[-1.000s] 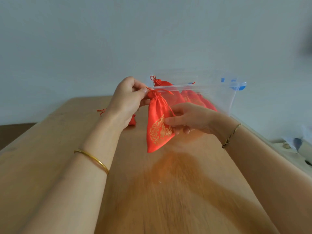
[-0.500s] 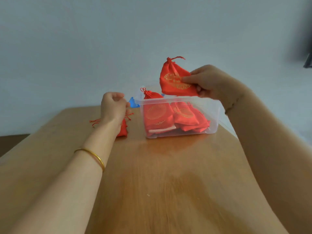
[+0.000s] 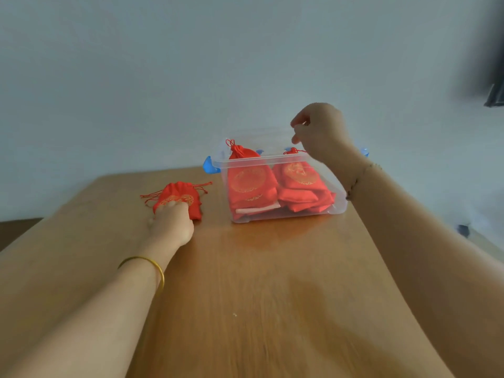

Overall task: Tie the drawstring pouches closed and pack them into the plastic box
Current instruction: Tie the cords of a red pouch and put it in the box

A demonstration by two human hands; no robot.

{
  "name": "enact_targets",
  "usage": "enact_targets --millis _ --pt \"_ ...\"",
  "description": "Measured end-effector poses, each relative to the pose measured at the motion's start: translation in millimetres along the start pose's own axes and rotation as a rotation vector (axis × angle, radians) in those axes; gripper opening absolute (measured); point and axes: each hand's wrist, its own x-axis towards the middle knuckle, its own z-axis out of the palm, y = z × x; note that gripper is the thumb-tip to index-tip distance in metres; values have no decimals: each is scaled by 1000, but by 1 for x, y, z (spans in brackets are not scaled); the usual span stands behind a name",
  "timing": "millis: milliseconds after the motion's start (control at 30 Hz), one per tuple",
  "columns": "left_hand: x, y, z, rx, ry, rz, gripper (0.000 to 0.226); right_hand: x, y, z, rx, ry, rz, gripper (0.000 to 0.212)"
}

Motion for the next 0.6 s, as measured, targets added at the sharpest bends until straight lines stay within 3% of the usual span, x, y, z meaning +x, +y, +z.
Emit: enact_targets --millis 133,200,367,433,467,533,600 --pt "-13 1 -9 54 83 50 36 -59 -26 11 217 -35 -115 28" --pt "-20 0 -13 -96 55 124 30 -83 -33 30 184 -169 -165 25" --pt "-48 12 -47 -429 -478 353 19 -118 -23 75 50 -548 -212 27" --pt "-58 12 -52 -507 -557 351 14 -126 -16 84 -11 -672 -212 34" --pt "-60 11 -50 -551 -503 329 9 -128 -12 86 -55 -698 -218 32" --pt "-55 5 -38 -538 -202 258 7 -129 -7 90 -61 -703 -223 22" --pt "-48 1 -28 -412 -24 166 19 -129 -6 89 4 -713 -198 13"
